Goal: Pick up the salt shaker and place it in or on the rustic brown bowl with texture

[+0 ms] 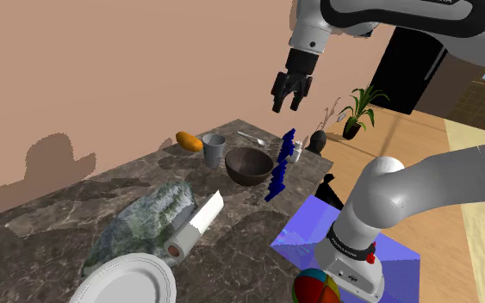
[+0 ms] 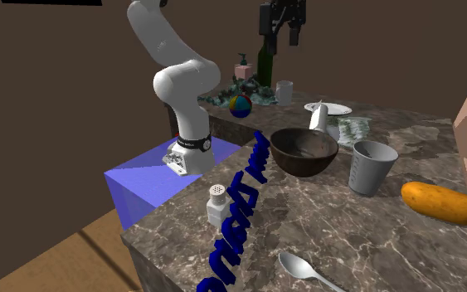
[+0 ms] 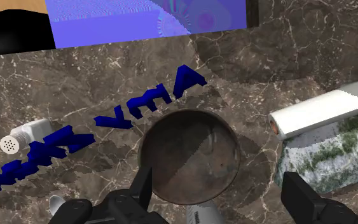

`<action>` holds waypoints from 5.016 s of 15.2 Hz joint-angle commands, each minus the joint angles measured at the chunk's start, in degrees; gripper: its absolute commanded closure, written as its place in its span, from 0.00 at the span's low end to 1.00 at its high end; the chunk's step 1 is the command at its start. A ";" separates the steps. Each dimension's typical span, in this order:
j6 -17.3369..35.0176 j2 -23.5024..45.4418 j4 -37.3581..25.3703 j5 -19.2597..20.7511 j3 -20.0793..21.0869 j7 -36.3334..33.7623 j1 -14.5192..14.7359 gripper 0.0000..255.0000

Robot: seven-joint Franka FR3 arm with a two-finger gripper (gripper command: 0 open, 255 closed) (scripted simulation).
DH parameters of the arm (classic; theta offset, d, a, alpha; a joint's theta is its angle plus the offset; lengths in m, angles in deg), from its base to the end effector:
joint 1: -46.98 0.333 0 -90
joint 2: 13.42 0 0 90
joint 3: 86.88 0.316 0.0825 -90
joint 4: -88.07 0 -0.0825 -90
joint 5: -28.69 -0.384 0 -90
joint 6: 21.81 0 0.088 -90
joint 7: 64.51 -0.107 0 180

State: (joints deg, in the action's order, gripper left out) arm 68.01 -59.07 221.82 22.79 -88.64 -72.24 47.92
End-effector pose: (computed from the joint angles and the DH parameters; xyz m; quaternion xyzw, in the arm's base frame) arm 0.3040 0.0035 0.6044 -0.9955 0.0690 -0.0108 0.0633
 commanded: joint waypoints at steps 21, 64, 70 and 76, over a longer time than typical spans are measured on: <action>20.88 13.26 9.75 14.23 -21.62 22.48 -8.34 0.00; 25.90 22.39 5.78 15.18 -28.60 29.91 -9.21 1.00; 20.93 20.72 2.40 15.19 -27.57 29.40 -9.27 1.00; 16.11 19.63 -1.37 15.01 -26.65 29.07 -9.20 1.00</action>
State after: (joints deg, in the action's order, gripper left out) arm 84.98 -39.52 221.37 37.95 -115.41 -43.16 38.62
